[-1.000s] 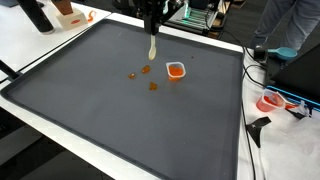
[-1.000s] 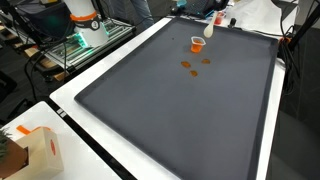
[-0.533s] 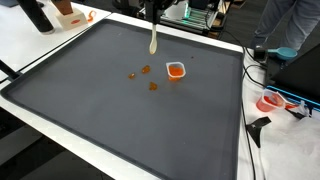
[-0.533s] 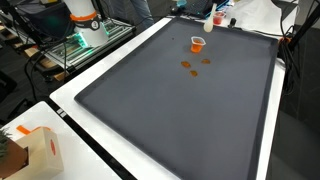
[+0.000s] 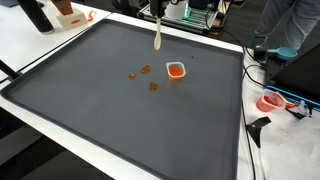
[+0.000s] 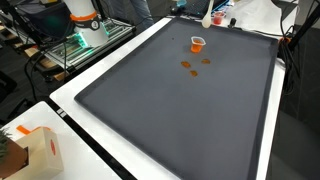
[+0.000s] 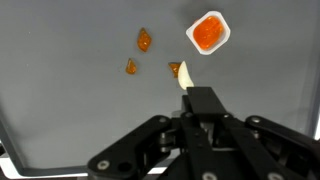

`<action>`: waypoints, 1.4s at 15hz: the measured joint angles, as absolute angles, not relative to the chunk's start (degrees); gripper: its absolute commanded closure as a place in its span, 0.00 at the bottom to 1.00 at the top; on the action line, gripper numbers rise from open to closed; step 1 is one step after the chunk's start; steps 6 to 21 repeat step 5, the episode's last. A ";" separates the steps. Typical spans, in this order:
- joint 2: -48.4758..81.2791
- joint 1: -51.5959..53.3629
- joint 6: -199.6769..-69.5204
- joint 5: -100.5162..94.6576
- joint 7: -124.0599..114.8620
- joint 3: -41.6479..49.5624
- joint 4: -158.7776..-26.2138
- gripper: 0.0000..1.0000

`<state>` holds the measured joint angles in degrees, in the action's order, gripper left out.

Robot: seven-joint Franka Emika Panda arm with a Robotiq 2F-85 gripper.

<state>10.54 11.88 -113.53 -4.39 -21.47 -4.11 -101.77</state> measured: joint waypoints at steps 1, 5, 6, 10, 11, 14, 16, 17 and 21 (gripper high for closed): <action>10.31 11.83 -113.59 -4.34 -21.36 -4.14 -102.07 0.88; 10.15 11.79 -113.72 -4.32 -21.29 -4.17 -102.33 0.88; 10.15 11.79 -113.72 -4.32 -21.29 -4.17 -102.33 0.88; 10.15 11.79 -113.72 -4.32 -21.29 -4.17 -102.33 0.88; 10.15 11.79 -113.72 -4.32 -21.29 -4.17 -102.33 0.88; 10.15 11.79 -113.72 -4.32 -21.29 -4.17 -102.33 0.88; 10.15 11.79 -113.72 -4.32 -21.29 -4.17 -102.33 0.88; 10.15 11.79 -113.72 -4.32 -21.29 -4.17 -102.33 0.88; 10.15 11.79 -113.72 -4.32 -21.29 -4.17 -102.33 0.88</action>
